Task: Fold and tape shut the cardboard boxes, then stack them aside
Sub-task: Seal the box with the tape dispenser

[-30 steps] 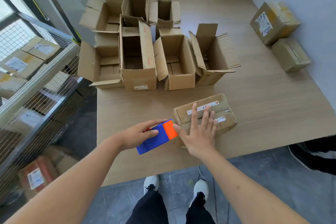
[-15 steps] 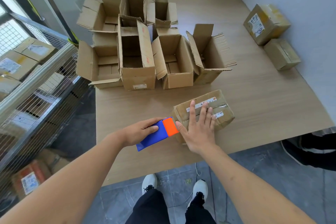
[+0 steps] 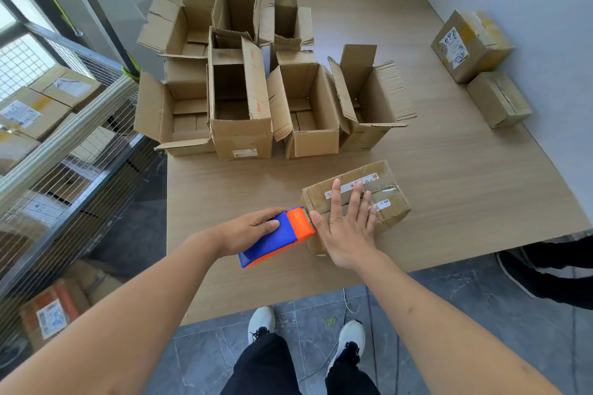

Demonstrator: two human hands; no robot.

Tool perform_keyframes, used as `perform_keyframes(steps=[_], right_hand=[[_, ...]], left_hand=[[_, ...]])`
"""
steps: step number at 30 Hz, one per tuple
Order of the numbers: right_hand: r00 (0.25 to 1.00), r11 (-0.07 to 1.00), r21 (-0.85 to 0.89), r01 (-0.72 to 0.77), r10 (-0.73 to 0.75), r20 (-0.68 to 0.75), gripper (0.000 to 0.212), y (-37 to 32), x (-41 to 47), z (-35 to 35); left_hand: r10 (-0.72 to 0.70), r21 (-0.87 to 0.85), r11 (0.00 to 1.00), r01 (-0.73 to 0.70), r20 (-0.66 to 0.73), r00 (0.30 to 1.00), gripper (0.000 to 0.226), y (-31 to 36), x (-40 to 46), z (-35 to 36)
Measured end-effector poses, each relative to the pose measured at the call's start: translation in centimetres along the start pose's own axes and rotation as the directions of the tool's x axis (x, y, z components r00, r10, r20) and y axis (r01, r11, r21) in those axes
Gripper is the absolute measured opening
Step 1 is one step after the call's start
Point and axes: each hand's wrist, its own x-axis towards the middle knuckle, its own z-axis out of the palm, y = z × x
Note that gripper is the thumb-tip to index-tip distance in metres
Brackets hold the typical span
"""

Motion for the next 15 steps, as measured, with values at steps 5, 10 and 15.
perform_keyframes(steps=[5, 10, 15], right_hand=[[1.000, 1.000, -0.013, 0.008, -0.007, 0.025, 0.081, 0.1, 0.3, -0.2], [0.999, 0.992, -0.124, -0.025, 0.019, -0.051, 0.092, -0.7, 0.0, 0.0], [0.996, 0.976, -0.214, -0.028, 0.011, -0.083, 0.097, -1.1, -0.2, -0.4]], left_hand=[[-0.105, 0.116, 0.988, 0.101, 0.025, 0.994, 0.037, -2.4, -1.3, -0.1], [-0.072, -0.003, 0.997, 0.072, -0.001, 0.997, 0.039, -1.4, -1.9, -1.2], [-0.053, -0.016, 0.999, 0.052, -0.075, 0.996, 0.046, -0.2, -3.3, -2.0]])
